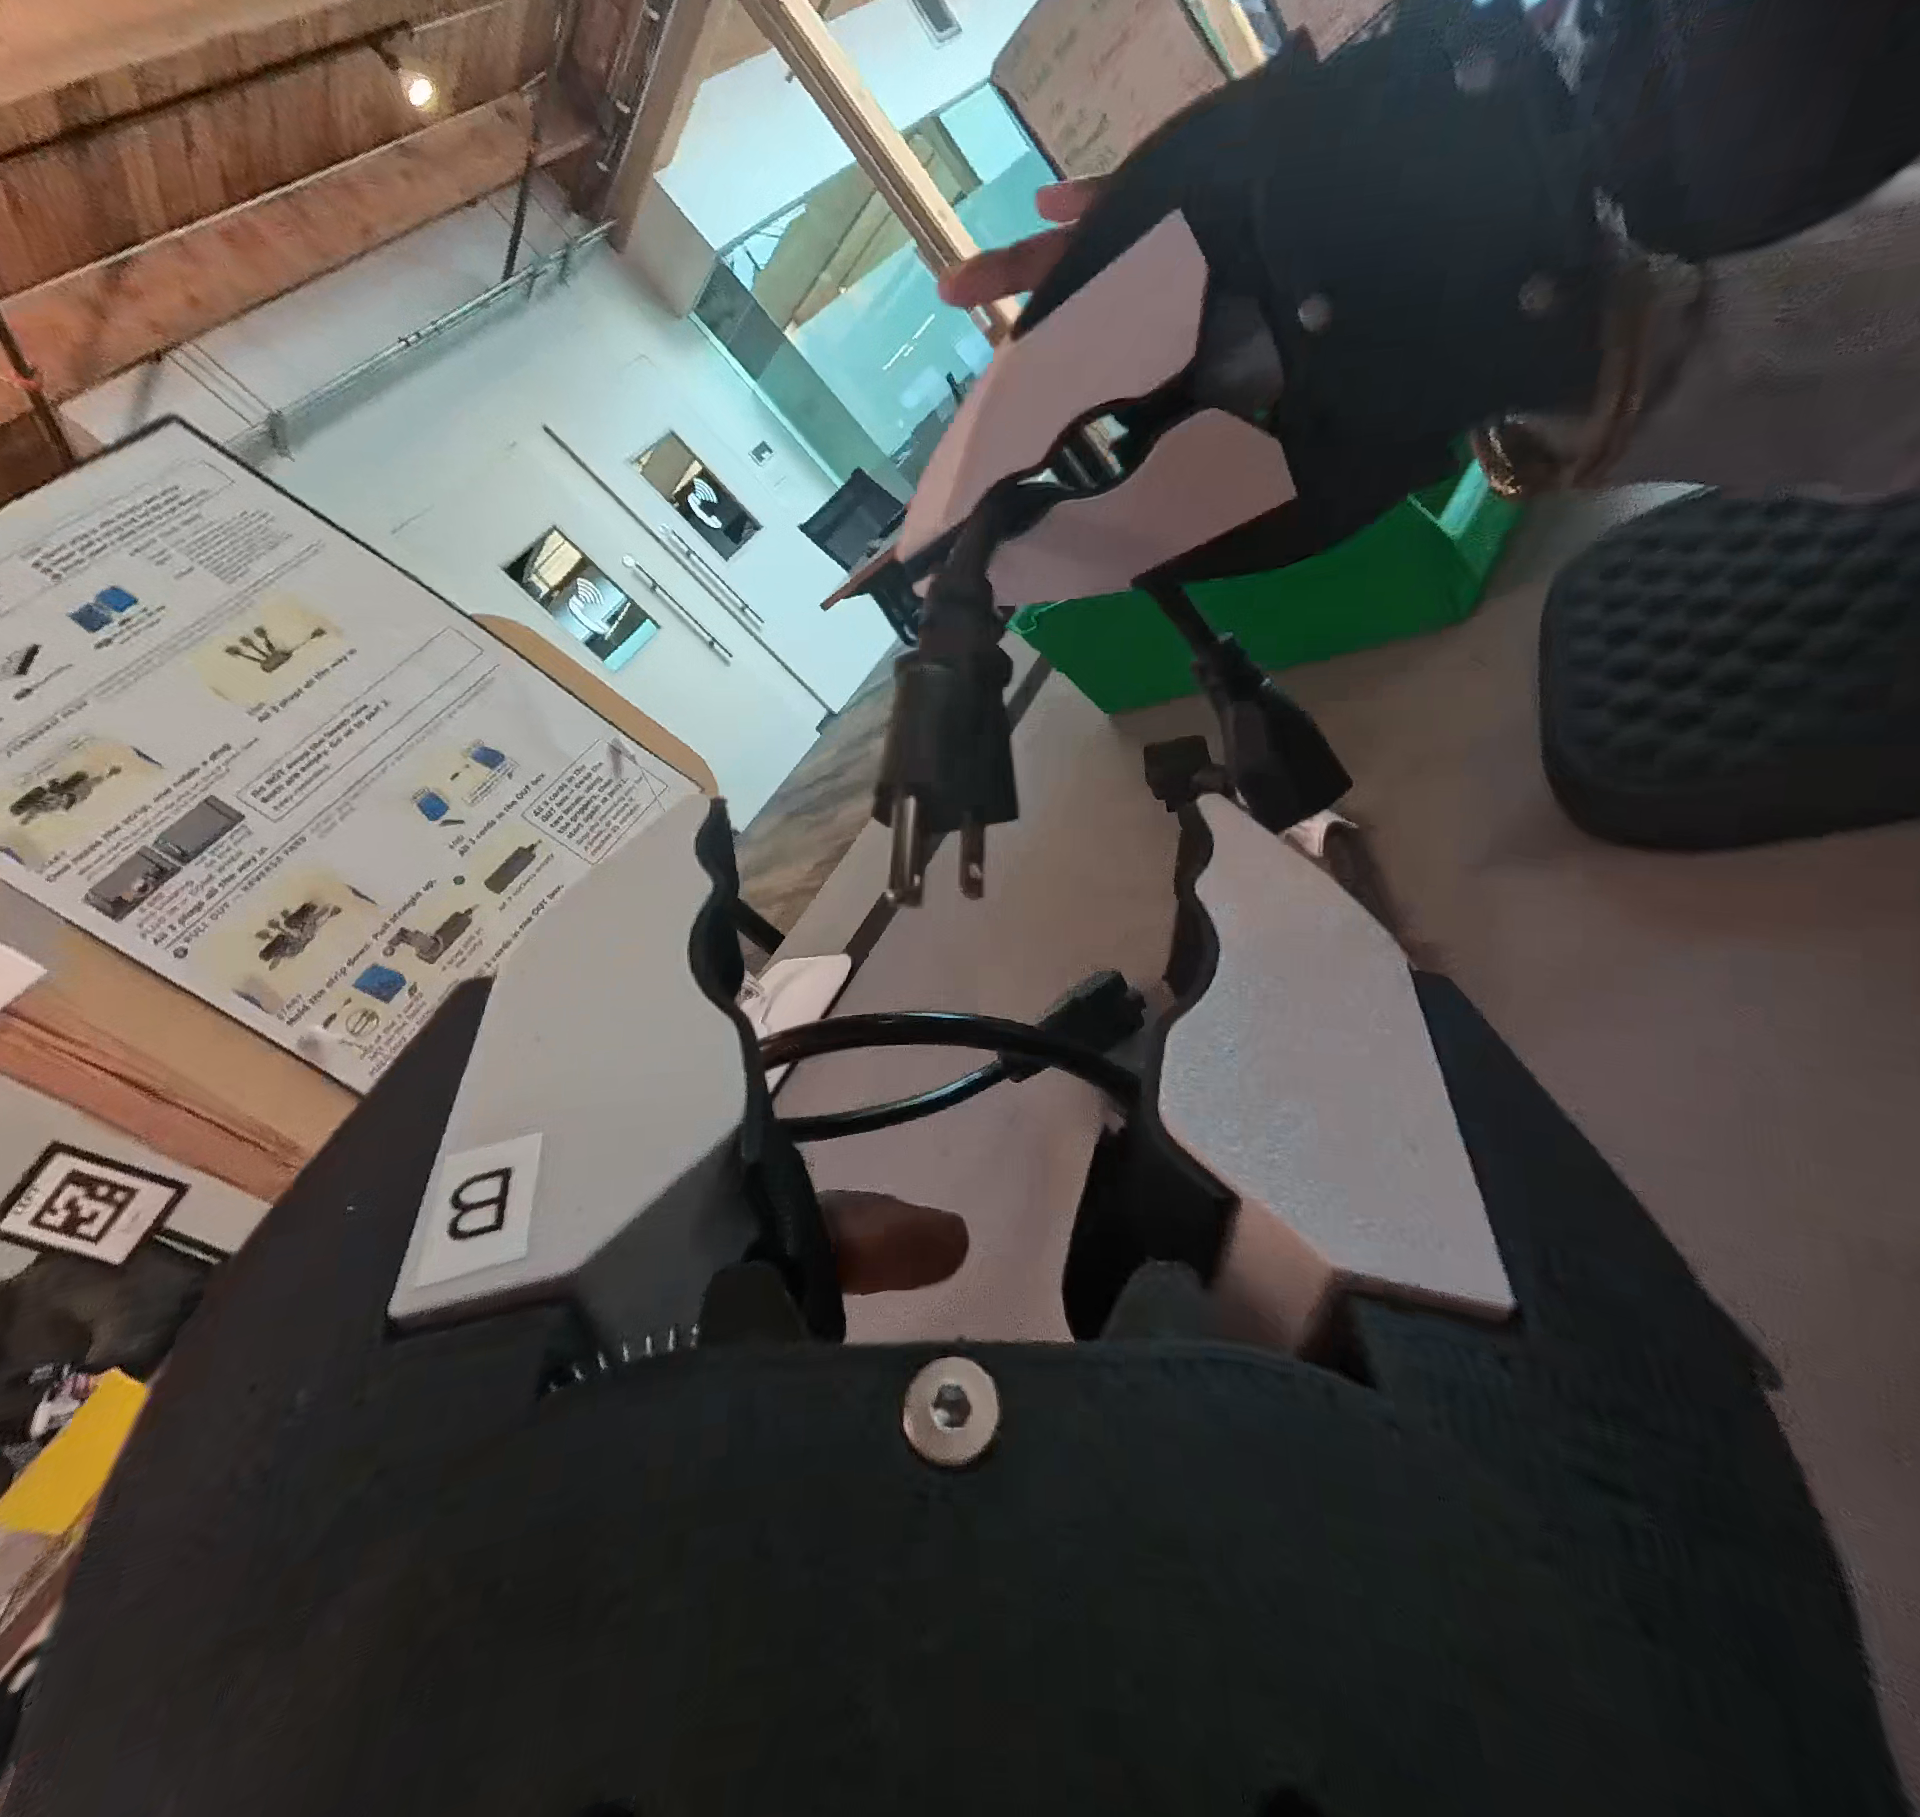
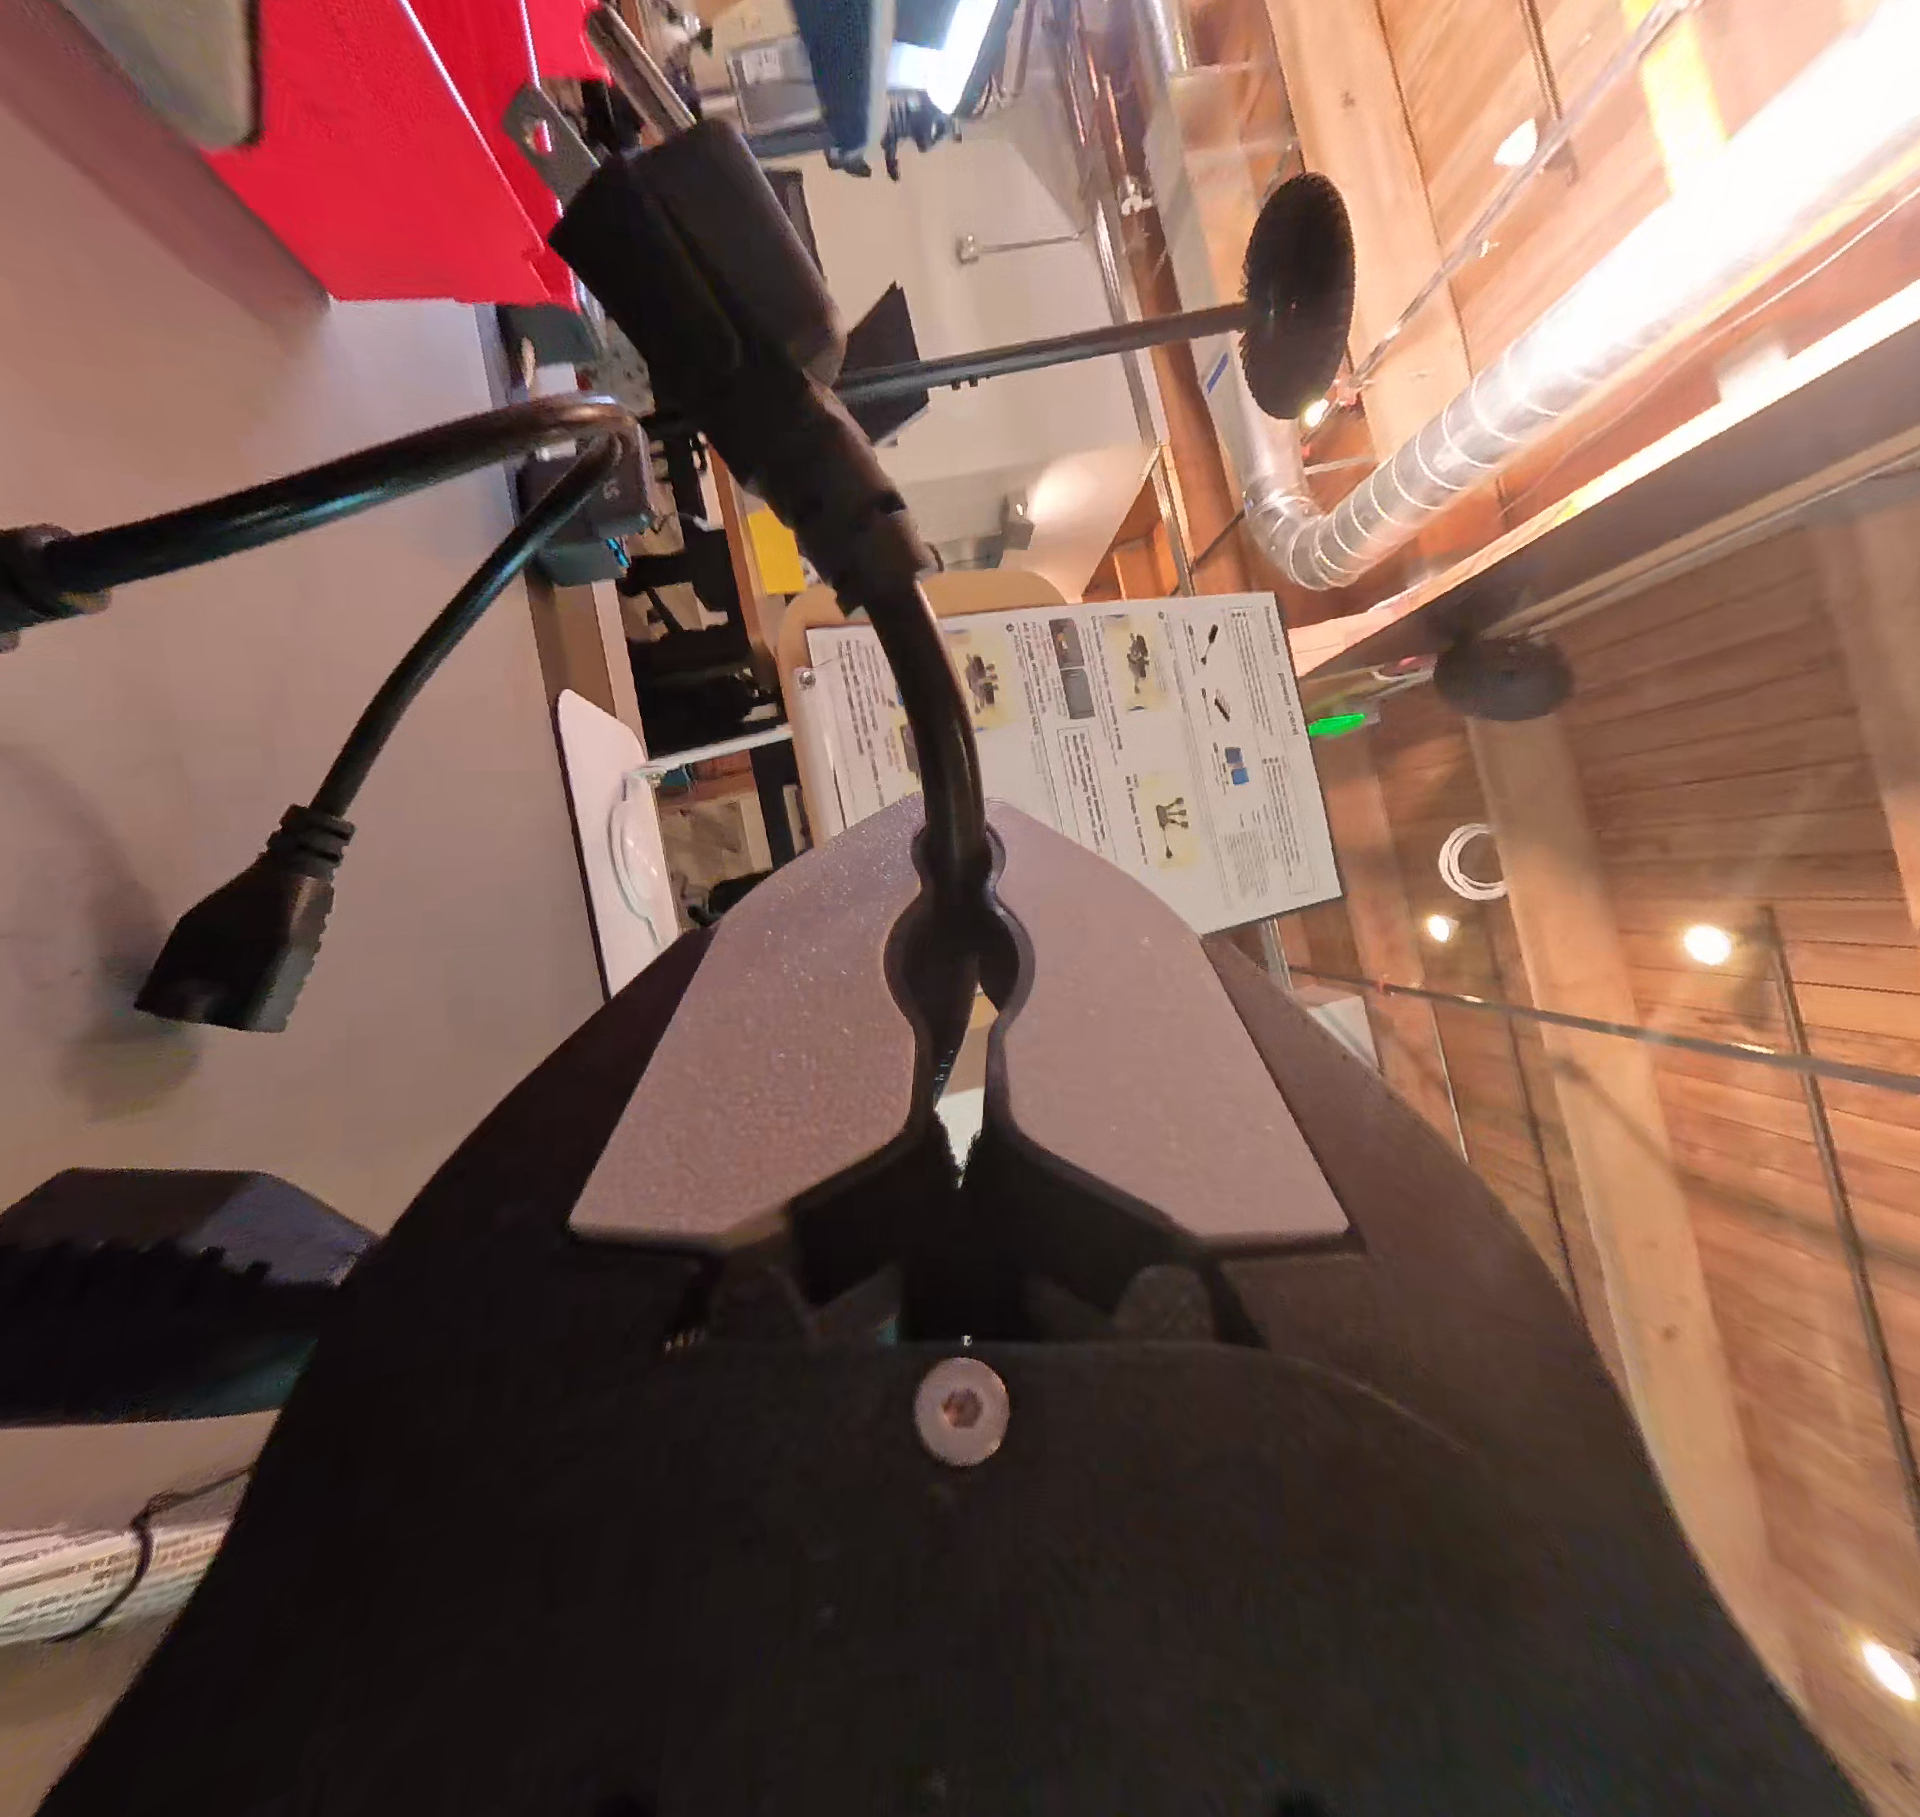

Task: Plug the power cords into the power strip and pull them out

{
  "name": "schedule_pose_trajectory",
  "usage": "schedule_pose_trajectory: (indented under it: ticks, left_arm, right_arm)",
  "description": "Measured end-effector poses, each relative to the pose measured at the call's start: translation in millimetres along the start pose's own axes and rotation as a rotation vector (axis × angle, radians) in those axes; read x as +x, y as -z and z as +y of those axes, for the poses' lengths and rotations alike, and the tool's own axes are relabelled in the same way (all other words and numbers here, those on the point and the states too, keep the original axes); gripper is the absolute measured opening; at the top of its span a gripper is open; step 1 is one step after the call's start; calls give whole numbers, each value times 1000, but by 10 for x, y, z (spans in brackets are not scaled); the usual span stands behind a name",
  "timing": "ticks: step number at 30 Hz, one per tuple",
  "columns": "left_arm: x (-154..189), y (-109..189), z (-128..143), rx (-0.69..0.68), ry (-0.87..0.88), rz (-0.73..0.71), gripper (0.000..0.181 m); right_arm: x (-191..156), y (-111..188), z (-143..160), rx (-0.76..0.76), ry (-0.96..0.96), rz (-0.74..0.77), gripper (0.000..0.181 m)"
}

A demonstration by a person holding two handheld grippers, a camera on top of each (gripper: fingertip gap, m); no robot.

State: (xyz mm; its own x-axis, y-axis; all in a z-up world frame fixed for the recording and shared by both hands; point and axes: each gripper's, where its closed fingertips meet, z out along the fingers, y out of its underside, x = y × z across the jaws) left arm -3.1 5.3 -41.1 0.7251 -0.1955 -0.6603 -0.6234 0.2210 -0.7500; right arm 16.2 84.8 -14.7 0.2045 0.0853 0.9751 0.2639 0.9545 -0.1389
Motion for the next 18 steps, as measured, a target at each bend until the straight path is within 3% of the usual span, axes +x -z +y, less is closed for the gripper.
schedule_pose_trajectory:
  ticks: [4,7,11,15,18]
  left_arm:
    - [127,-75,-26,39,164,105,67]
    - [144,-95,-101,80,302,181,46]
    - [183,-147,-46,19,317,213,29]
    - [147,-114,-171,93,243,184,28]
    - [155,-67,-225,80,-36,155,28]
  right_arm:
    - [-30,23,-65,69,-20,-4,2]
    - [-54,43,-93,102,-39,-13,2]
    - [-52,46,-106,114,-48,-10,2]
    - [-20,70,-135,151,-103,-11,6]
    - [-17,130,-190,225,-248,-112,38]
